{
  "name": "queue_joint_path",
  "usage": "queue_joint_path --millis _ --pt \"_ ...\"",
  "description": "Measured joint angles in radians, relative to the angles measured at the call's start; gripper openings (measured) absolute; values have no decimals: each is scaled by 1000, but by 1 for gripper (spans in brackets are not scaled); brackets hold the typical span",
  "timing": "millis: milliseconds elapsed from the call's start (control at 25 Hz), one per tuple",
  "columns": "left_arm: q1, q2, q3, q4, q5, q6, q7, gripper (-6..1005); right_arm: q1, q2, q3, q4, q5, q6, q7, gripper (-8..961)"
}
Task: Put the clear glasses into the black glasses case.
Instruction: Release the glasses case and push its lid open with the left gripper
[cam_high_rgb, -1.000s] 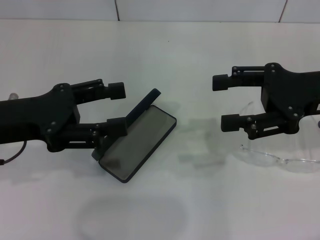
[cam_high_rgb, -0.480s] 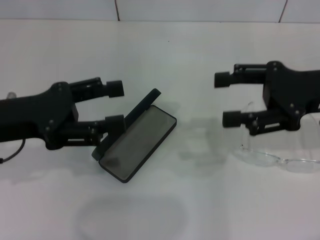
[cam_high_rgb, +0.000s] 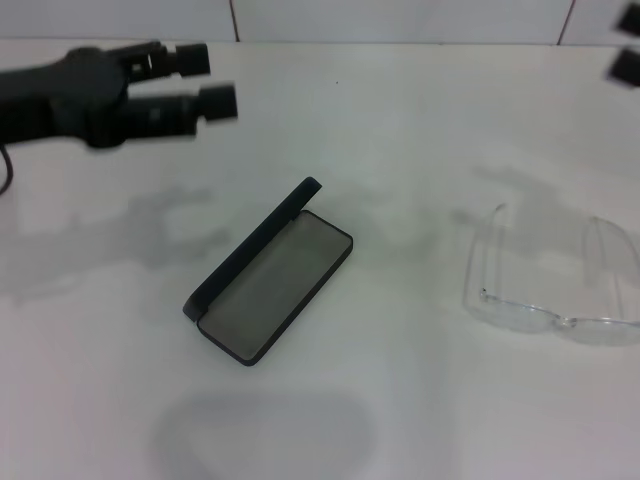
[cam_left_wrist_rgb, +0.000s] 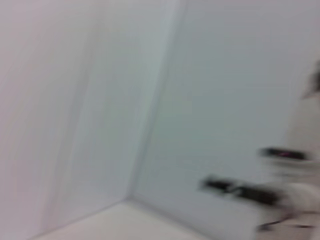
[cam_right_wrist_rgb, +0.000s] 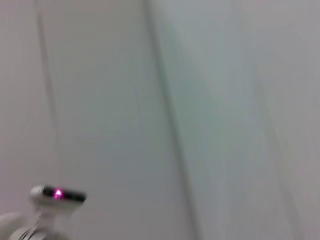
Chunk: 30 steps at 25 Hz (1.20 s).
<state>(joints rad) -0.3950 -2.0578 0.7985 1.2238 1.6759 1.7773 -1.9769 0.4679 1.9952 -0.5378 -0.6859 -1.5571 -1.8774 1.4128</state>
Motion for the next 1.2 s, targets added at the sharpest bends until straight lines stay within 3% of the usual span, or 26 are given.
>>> queue_joint_path --millis 160,440,640,1200 --pt "-52 -26 39 89 210 -62 -185 872 -64 4 22 0 85 -8 -28 783" --pt "-128 -30 303 104 527 -148 -408 830 -86 5 23 2 119 -8 -47 780" --pt "-149 -30 414 115 607 -201 -508 814 -91 5 24 3 120 -20 -63 778" --pt "-154 -32 538 141 738 -277 -613 796 -92 -2 33 4 128 -45 -76 772"
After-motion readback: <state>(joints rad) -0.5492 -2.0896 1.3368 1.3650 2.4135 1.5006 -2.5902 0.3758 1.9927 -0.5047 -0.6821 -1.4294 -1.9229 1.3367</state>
